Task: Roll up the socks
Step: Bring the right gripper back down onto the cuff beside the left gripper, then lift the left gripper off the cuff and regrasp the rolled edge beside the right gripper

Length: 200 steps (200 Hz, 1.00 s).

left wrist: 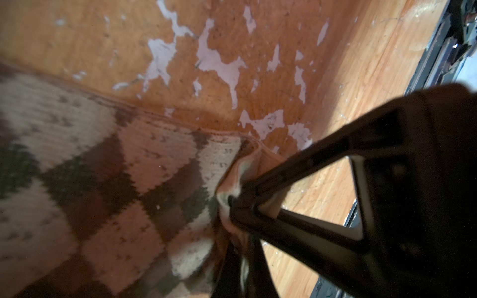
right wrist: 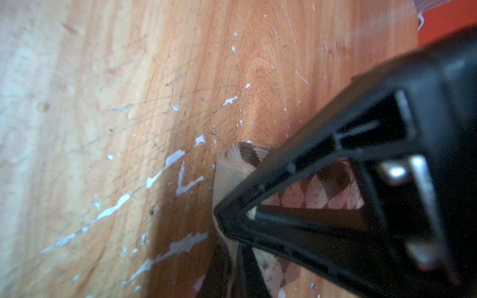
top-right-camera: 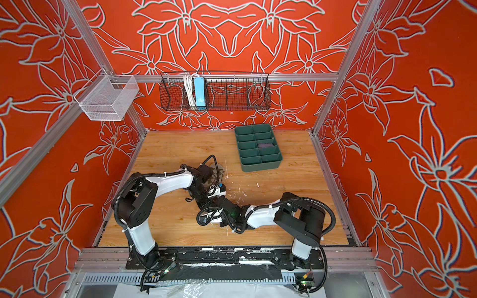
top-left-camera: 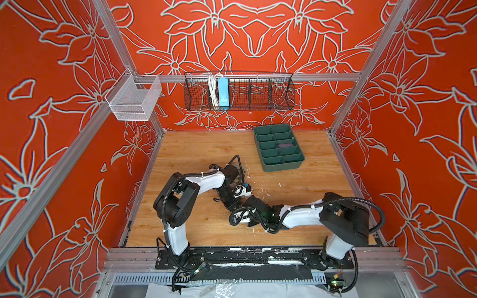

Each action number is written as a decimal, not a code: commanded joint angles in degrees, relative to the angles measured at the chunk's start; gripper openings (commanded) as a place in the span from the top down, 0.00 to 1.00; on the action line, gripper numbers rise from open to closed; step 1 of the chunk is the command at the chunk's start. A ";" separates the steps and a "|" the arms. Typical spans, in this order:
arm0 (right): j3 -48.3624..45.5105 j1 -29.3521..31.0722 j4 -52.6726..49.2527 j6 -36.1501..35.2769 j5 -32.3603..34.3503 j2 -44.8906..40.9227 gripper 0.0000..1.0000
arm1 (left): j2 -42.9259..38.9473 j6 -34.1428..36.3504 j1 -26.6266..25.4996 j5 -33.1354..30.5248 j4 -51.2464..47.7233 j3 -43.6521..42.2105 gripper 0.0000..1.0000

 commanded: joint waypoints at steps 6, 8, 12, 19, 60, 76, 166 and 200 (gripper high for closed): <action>3.09 -0.84 -13.15 2.93 -3.99 0.05 1.00 | -5.29 -0.67 -0.28 1.13 1.06 -1.15 0.80; 3.42 -0.90 -13.72 3.22 -4.45 -0.05 1.00 | -5.69 -0.82 -0.28 0.98 1.28 -1.31 0.78; 3.92 -1.08 -15.28 3.91 -5.44 -0.24 1.00 | -6.53 -1.11 -0.28 0.58 1.61 -1.66 0.75; 4.89 -1.53 -17.93 4.97 -7.37 -0.69 1.00 | -7.93 -1.32 -0.30 -0.26 2.51 -2.35 0.71; 9.92 -3.81 -31.20 9.38 -16.94 -1.71 1.00 | -20.57 -4.98 -0.28 -14.37 9.97 -7.11 0.64; 12.49 -4.90 -35.99 10.20 -20.44 -0.89 1.00 | -28.21 -6.83 -0.28 -24.73 15.47 -10.39 0.62; 25.38 -12.99 -52.25 11.43 -37.37 8.56 1.00 | -71.40 5.73 -0.28 -24.62 16.20 -26.18 0.35; 31.28 -14.87 -56.19 11.45 -36.36 15.32 1.00 | -77.10 8.44 -2.46 -14.72 13.22 -28.11 0.36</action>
